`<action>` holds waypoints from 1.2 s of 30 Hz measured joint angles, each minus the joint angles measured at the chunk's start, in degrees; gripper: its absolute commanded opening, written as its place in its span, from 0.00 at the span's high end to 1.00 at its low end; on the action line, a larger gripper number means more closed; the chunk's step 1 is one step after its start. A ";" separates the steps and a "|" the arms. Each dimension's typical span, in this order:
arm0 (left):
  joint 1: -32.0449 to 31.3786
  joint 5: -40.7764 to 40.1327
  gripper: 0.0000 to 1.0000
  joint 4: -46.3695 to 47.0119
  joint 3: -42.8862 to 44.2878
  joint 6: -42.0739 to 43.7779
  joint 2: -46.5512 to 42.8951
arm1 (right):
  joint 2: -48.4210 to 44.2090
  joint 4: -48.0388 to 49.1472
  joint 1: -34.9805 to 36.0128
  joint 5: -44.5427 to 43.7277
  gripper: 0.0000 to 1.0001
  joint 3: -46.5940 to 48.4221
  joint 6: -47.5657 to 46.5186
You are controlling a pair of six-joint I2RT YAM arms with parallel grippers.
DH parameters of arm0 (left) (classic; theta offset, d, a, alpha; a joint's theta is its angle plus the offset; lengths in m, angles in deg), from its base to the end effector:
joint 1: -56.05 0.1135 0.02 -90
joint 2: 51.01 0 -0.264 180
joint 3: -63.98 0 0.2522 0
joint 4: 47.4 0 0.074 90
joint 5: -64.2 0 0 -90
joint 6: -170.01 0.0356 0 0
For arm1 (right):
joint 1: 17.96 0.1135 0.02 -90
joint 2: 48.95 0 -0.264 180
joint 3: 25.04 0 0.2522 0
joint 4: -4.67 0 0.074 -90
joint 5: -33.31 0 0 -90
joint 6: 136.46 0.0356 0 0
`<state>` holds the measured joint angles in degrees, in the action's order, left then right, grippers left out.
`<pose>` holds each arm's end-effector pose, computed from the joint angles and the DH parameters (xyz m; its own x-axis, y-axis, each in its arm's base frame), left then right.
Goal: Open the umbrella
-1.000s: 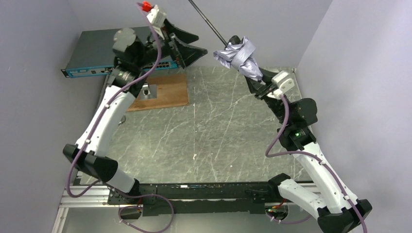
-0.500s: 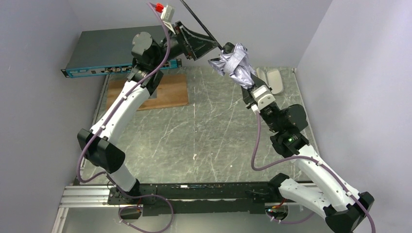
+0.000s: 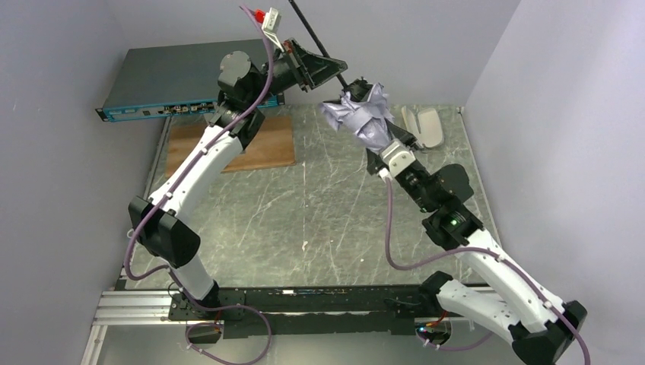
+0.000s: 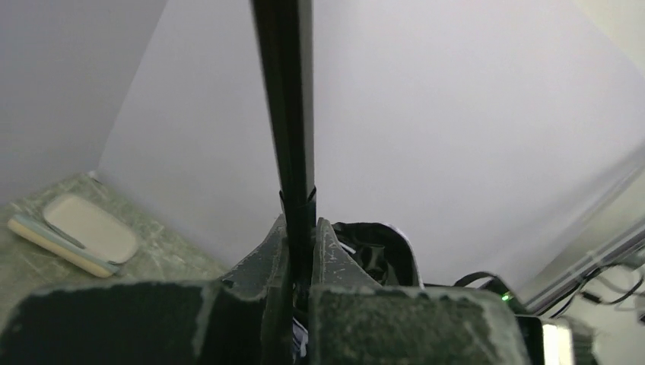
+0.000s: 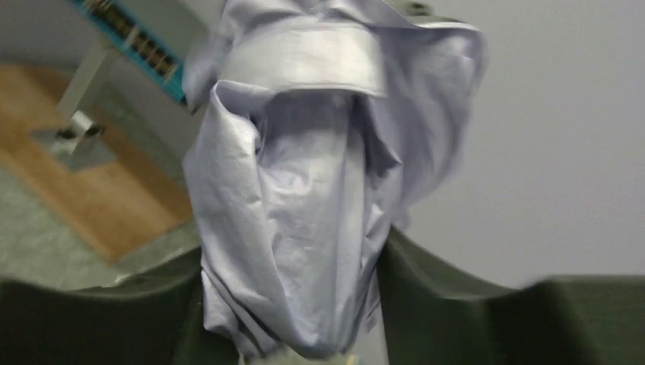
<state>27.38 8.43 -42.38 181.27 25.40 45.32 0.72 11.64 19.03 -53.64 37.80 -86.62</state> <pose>0.3217 -0.1987 0.5114 -0.4625 -0.5153 -0.7215 0.8000 0.1083 -0.5901 0.1567 0.1204 0.4099 0.6234 -0.3367 -0.7057 -0.3123 0.7202 -0.6195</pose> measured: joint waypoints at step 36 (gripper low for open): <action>-19.98 -0.13 1.00 -25.46 -14.86 68.35 -3.96 | -18.05 -47.91 -32.20 31.85 0.03 6.47 37.51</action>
<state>7.40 8.30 -67.84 166.41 93.75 41.37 -17.34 -36.27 -13.16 -21.79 44.27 -49.11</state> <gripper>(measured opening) 0.083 0.973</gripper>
